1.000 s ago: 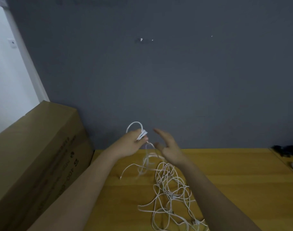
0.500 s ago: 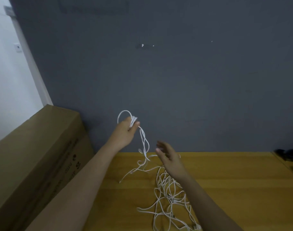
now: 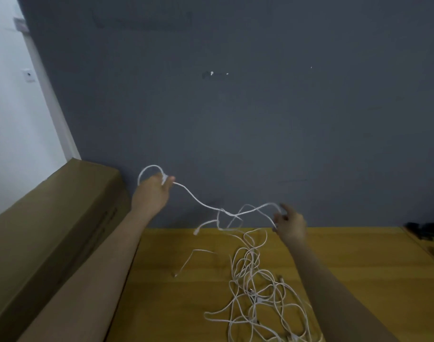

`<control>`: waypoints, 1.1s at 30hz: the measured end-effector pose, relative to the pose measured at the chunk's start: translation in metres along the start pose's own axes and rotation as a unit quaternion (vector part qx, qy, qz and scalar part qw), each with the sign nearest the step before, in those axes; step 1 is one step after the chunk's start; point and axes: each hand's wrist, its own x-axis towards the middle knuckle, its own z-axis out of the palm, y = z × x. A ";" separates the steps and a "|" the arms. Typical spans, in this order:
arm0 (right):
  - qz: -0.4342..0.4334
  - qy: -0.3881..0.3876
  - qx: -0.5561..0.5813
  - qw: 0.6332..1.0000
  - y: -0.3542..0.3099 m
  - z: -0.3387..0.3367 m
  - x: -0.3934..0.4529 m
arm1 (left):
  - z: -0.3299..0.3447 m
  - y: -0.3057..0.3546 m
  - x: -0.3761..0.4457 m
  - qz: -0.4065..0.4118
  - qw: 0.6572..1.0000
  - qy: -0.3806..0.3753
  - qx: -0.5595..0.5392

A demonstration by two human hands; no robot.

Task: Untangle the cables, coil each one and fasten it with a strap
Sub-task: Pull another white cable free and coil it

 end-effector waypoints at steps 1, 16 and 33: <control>0.028 -0.028 -0.013 0.999 0.004 -0.002 -0.001 | -0.001 -0.001 0.000 -0.016 1.000 0.016 -0.012; -0.172 -0.205 0.102 0.958 -0.067 0.057 -0.058 | 0.006 0.075 -0.016 0.084 0.973 0.006 -0.217; -0.314 -0.206 -0.072 0.924 -0.133 -0.017 -0.013 | -0.019 0.046 -0.023 -0.037 0.788 -0.243 -0.564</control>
